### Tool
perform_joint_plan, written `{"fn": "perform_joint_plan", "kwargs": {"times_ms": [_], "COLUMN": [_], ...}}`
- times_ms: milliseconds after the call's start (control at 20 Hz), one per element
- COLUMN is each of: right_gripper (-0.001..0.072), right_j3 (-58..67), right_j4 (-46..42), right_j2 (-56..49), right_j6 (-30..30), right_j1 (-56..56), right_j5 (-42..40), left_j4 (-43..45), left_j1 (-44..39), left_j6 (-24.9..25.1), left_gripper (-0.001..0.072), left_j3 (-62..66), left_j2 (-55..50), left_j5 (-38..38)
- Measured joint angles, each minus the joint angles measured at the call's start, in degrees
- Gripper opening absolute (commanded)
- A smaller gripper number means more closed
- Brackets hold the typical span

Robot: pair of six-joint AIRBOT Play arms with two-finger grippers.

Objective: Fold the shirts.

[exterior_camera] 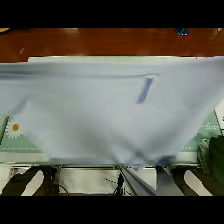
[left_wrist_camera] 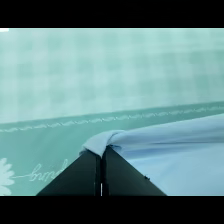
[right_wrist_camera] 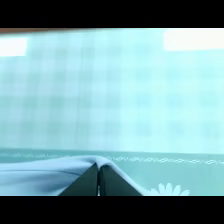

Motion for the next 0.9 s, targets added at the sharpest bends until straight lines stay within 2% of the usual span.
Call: {"fn": "perform_joint_plan", "kwargs": {"times_ms": [250,550,900], "right_gripper": [0.0018,0.0018,0.0018], "right_j3": [0.0,0.0,0.0], "right_j4": [0.3,3.1,4.5], "right_j2": [-18.1,-31.7,-42.2], "right_j6": [1.2,3.1,3.8], "right_j1": [5.5,6.9,7.1], "right_j5": [-12.7,-28.0,-33.7], "left_j4": [-1.4,-5.8,-10.8], "left_j1": [0.0,0.0,-0.1], "left_j6": [1.4,2.0,2.5], "left_gripper": [0.0017,0.0017,0.0017], "left_j3": [-3.1,-3.8,-3.9], "left_j2": [-15.1,-31.8,-44.3], "left_j5": [8.5,17.4,24.3]}}
